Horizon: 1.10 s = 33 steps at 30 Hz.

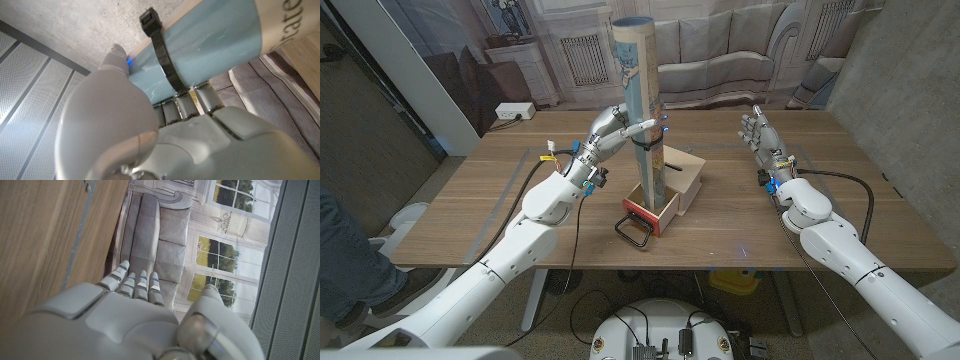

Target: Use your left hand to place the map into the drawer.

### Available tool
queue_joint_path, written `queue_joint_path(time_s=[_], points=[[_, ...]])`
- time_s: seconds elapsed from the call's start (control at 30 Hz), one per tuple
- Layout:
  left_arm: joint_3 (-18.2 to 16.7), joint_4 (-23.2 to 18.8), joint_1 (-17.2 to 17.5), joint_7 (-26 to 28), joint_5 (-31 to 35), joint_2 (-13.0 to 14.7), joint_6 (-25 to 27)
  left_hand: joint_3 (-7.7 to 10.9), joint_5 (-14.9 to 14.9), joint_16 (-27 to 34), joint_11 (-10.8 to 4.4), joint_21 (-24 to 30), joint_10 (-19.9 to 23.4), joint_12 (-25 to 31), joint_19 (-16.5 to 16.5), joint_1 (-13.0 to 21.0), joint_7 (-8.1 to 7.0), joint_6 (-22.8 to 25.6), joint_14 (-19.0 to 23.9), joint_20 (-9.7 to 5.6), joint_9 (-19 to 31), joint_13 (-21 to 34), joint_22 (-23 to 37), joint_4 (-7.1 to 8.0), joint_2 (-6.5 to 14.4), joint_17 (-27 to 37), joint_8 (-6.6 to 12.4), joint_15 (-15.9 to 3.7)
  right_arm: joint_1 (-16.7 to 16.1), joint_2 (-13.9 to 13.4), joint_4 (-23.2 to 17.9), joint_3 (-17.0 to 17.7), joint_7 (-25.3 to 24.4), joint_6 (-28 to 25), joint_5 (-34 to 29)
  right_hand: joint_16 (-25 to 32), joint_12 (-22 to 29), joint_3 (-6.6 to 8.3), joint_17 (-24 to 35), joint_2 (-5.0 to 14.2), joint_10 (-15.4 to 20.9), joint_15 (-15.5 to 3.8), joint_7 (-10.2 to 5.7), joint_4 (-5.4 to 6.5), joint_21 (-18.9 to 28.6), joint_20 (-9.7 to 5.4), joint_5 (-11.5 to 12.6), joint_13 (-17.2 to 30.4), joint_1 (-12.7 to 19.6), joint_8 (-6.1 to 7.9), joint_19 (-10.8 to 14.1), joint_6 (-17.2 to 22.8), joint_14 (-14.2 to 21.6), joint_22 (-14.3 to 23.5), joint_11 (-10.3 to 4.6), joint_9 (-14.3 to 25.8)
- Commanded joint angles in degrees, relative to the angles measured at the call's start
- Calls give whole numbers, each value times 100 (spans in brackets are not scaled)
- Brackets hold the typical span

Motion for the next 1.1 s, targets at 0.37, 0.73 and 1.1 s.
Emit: queue_joint_path(time_s=[0.37,0.73,1.1], points=[[19,39,-78,-157,-59,65,74,-361,25,-2,58,-241,-955,-7,-545,-650,31,-999,-813,316,-26,-74,12,201,-343,-12,-72,263,-34,48,-1,3,-49,39,-27,-11,8,9,20,33,30,28,6,-22,-18,-85,-7,12,27,-12,60,5,34,8,4,16],[32,40,-68,-221,-45,99,60,-498,95,-6,96,-340,-1696,1,-1094,-862,28,-1788,-1518,621,-50,-113,21,278,-410,-9,-86,485,-103,33,-48,26,-72,62,-31,-12,12,8,19,35,41,29,5,-28,-21,-83,-7,12,30,-9,62,12,36,8,4,16],[11,-46,18,-172,-11,144,52,-599,134,-14,182,-361,-2173,-1,-1424,-1023,78,-2257,-1906,765,-64,-131,23,342,-455,-7,-92,654,-188,13,-135,57,-105,81,-40,-13,13,6,19,38,46,28,8,-32,-23,-83,-7,12,31,-10,64,10,34,9,4,16]])
